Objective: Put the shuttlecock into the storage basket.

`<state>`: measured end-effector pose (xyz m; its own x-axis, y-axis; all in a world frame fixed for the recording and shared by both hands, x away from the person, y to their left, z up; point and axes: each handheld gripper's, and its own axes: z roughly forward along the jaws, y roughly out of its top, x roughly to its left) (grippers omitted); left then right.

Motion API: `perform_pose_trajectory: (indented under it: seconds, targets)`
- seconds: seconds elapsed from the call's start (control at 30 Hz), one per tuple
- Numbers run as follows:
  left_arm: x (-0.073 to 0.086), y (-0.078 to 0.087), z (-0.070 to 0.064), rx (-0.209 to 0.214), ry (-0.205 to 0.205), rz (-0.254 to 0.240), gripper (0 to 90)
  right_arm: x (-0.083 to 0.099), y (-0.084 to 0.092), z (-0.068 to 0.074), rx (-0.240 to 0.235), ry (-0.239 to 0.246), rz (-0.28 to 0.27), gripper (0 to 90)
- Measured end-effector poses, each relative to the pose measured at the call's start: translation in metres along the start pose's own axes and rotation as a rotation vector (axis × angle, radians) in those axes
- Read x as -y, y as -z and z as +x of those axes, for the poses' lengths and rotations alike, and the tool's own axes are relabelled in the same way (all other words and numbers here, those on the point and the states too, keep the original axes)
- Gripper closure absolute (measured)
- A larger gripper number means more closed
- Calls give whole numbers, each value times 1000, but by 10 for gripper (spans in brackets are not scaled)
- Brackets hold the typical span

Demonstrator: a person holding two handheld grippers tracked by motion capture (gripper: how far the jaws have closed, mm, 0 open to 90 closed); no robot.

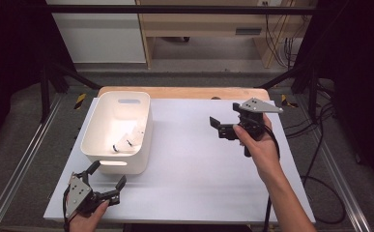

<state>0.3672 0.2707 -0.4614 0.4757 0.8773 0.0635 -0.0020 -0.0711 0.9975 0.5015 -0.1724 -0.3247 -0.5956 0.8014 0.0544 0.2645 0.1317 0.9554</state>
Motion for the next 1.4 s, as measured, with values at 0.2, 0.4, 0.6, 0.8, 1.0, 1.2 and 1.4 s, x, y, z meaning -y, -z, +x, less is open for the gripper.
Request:
perform_pose_trajectory:
  seconds: [0.2, 0.4, 0.6, 0.8, 1.0, 1.2, 1.4]
  targets:
    - [-1, 1, -1, 7, -2, -6, 11, 4, 5, -3, 17, 15, 7, 42]
    - [-2, 1, -1, 11, 2, -7, 10, 9, 11, -6, 38, 9, 5, 44]
    - [-1, 1, -1, 9, 1, -3, 9, 12, 18, -12, 47, 4, -11, 44]
    - [-1, 1, -1, 8, 1, -4, 9, 12, 26, -17, 60, -5, -35, 45]
    - [-1, 2, 1, 3, 5, -4, 9, 15, 32, -21, 74, 0, -56, 35]
    - [-2, 4, 3, -8, 7, -10, 9, 19, 36, -25, 95, 0, -62, 27]
    - [-3, 5, 3, -3, 12, -12, 9, 27, 41, -30, 98, 0, -39, 31]
